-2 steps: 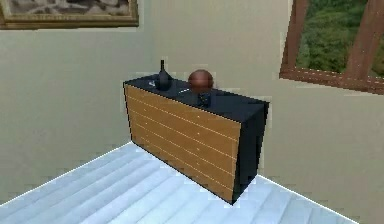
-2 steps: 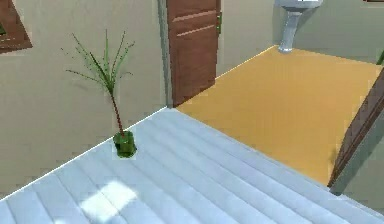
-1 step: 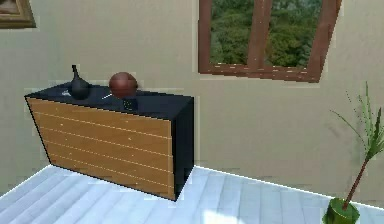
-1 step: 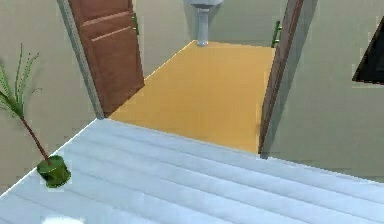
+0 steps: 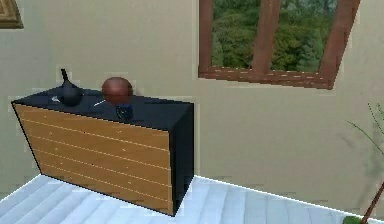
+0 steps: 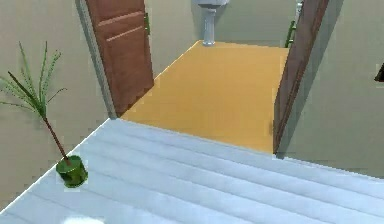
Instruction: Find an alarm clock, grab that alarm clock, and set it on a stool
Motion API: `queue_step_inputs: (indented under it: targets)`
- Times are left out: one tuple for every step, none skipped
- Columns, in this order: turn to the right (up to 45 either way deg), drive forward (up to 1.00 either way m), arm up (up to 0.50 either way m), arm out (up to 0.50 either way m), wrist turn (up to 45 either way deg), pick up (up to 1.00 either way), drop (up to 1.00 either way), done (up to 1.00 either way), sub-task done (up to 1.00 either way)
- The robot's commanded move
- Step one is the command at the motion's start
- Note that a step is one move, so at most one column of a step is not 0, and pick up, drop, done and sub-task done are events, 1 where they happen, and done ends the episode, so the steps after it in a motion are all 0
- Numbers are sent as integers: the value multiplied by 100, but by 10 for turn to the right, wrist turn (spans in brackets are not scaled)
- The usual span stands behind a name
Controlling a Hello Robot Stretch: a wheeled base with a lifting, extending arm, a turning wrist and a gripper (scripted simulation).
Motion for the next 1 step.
queue_step_inputs:
  targets:
    - [60, 0, 0, 0, 0, 0, 0, 0, 0]
